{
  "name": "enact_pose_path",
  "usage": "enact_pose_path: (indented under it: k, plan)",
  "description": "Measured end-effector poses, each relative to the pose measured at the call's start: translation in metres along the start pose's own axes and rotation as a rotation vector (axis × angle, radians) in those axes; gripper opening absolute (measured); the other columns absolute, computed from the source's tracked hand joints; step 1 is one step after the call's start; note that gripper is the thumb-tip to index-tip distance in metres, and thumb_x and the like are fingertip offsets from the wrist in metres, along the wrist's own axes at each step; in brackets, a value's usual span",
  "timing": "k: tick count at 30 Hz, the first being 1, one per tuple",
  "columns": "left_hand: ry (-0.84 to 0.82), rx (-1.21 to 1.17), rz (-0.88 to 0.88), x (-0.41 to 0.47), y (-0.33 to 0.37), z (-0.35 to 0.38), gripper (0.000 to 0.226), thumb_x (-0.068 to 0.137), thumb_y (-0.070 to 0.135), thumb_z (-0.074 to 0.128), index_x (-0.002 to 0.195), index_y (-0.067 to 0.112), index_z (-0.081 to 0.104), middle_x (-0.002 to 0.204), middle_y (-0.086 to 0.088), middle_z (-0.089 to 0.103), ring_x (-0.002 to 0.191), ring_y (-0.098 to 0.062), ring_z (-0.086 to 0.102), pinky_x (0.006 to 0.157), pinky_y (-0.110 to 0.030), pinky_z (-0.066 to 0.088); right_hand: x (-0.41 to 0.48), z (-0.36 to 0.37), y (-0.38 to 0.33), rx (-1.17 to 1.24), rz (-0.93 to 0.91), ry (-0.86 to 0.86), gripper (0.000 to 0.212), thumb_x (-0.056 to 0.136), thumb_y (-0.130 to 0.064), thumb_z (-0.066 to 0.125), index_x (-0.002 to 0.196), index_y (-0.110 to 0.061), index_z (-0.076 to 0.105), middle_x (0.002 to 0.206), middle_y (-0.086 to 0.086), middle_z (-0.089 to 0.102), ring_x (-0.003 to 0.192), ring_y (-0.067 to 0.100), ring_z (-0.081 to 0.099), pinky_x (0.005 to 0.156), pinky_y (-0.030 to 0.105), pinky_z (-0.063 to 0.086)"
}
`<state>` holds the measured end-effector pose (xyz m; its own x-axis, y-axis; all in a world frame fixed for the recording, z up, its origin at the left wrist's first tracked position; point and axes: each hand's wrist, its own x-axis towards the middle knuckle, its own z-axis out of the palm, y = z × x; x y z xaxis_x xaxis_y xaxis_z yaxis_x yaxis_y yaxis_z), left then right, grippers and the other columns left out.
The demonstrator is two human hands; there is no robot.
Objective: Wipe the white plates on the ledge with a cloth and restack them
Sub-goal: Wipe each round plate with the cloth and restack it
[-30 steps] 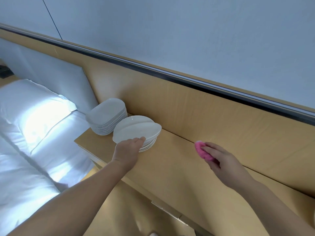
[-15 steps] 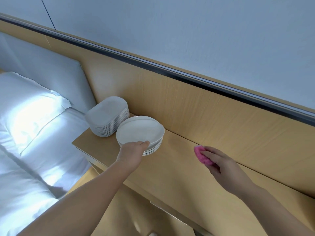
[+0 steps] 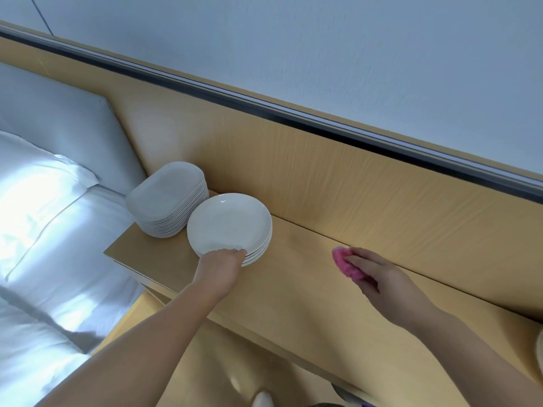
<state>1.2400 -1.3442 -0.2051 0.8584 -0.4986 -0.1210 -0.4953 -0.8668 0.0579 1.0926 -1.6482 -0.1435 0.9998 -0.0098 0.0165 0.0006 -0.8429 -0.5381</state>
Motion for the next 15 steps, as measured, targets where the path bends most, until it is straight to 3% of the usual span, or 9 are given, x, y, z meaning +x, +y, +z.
enact_pose_path:
  k: [4, 6, 9, 12, 15]
  plan:
    - [0.156, -0.181, 0.124, 0.013, 0.032, -0.003, 0.032, 0.098, 0.02, 0.045, 0.126, 0.011, 0.059, 0.116, -0.004, 0.064, 0.108, -0.026, 0.058, 0.08, -0.034, 0.046, -0.025, -0.01, 0.02, 0.062, 0.084, 0.06, 0.043, 0.094, -0.01, 0.06, 0.135, -0.024, 0.057, 0.143, -0.014, 0.047, 0.124, 0.005, 0.05, 0.098, 0.027, 0.047]
    - [0.136, -0.193, 0.208, 0.024, 0.067, -0.007, 0.028, 0.1, 0.022, 0.04, 0.12, 0.014, 0.058, 0.112, -0.001, 0.062, 0.105, -0.023, 0.056, 0.073, -0.032, 0.042, -0.045, -0.02, 0.035, 0.086, 0.138, 0.114, 0.042, 0.094, -0.009, 0.058, 0.135, -0.023, 0.057, 0.142, -0.015, 0.048, 0.118, 0.006, 0.053, 0.092, 0.028, 0.05]
    - [0.11, -0.228, 0.341, 0.035, 0.132, -0.015, 0.027, 0.1, 0.026, 0.038, 0.117, 0.017, 0.057, 0.114, 0.002, 0.061, 0.107, -0.022, 0.054, 0.076, -0.033, 0.045, -0.083, -0.037, 0.059, 0.108, 0.237, 0.212, 0.043, 0.093, -0.004, 0.059, 0.133, -0.019, 0.059, 0.139, -0.015, 0.049, 0.107, 0.007, 0.057, 0.088, 0.029, 0.051]
    - [0.116, -0.231, 0.455, 0.039, 0.205, -0.018, 0.024, 0.1, 0.028, 0.039, 0.109, 0.019, 0.058, 0.111, 0.004, 0.062, 0.106, -0.02, 0.054, 0.075, -0.031, 0.042, -0.126, -0.057, 0.087, 0.12, 0.324, 0.312, 0.042, 0.092, -0.001, 0.059, 0.132, -0.015, 0.06, 0.138, -0.011, 0.051, 0.11, 0.01, 0.058, 0.088, 0.032, 0.053]
    - [0.098, -0.249, 0.555, 0.041, 0.282, -0.014, 0.021, 0.099, 0.03, 0.039, 0.1, 0.02, 0.058, 0.104, 0.003, 0.063, 0.1, -0.022, 0.056, 0.069, -0.032, 0.039, -0.171, -0.078, 0.113, 0.127, 0.387, 0.396, 0.04, 0.094, -0.004, 0.058, 0.133, -0.016, 0.059, 0.135, -0.019, 0.05, 0.111, 0.003, 0.056, 0.09, 0.027, 0.05]
